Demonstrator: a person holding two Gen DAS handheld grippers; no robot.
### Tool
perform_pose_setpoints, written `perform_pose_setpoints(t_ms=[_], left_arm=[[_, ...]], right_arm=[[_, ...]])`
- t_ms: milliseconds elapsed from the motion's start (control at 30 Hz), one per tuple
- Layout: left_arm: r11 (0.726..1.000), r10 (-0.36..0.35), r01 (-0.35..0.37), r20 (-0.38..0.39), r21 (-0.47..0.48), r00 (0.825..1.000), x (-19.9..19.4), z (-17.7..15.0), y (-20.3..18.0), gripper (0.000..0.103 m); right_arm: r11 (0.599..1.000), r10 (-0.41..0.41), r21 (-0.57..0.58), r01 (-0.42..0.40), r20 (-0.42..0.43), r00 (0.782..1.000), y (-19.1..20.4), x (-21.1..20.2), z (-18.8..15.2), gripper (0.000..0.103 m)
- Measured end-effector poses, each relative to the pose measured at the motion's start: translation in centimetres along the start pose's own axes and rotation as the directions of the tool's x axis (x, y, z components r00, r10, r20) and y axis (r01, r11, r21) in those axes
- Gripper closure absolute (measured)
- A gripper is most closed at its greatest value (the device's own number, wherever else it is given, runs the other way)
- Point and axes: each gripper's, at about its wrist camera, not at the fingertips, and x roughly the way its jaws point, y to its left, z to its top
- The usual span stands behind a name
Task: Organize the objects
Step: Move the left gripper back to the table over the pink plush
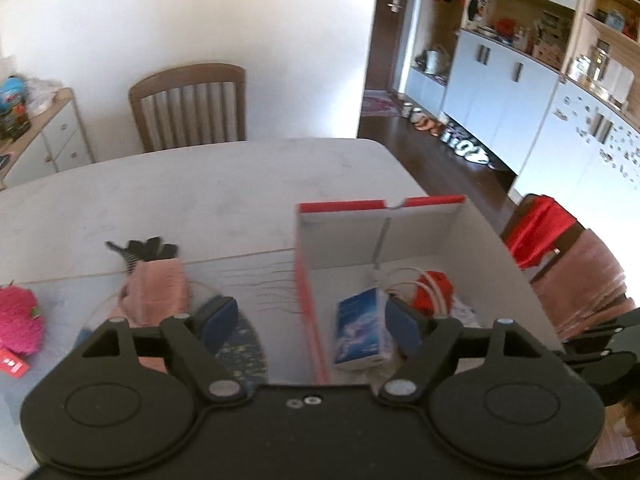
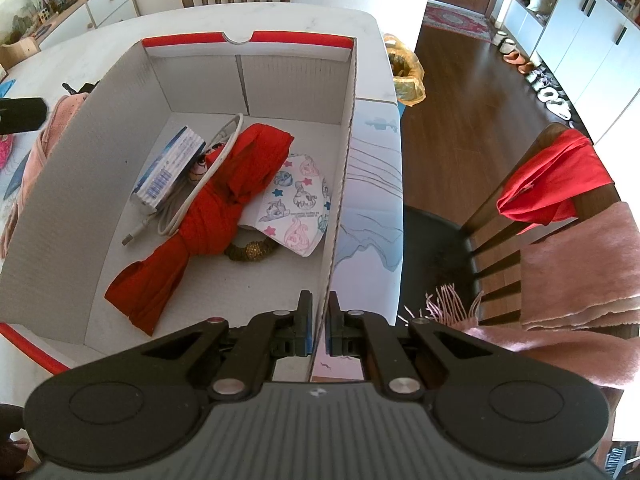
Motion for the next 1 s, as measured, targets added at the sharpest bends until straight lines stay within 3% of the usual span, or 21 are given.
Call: perform_pose_setpoints(t_ms=[300,400,567,733,1000], left_arm=[[0.993,0.068,-0.069,-0.012,-0.092,0.998,-0.8,-1.3,5.0,0.014],[0.987,0.106,-0.106,-0.010,-0.120,0.994,-1.1,-1.7,6.9,0.005],[0.975,0.146,-0.145,-0.004,-0.171,0.989,-1.6,-1.8,10.8,0.003],[0.950,0.222,-0.218,-0.006,-0.223,0.975,-1.8,-1.4,15.7,0.001],[0.912,0.339,-0.342,-0.056,-0.226,0.939,-0.4,-1.0,22.8,0.001]], right_arm=[[1.000,-0.018,-0.014,0.018,0.000,1.000,0.4,-0.2,-0.2,0.098],[1.000,-0.025,-0.015,0.025,-0.003,1.000,0.4,-0.2,-0.1,0.098],[0.999,-0.038,-0.019,0.038,-0.012,0.999,0.8,0.0,0.2,0.098],[0.999,-0.048,-0.006,0.048,-0.027,0.998,0.9,0.2,0.4,0.098],[0.998,-0.065,0.008,0.066,-0.043,0.997,1.0,0.4,0.8,0.098]])
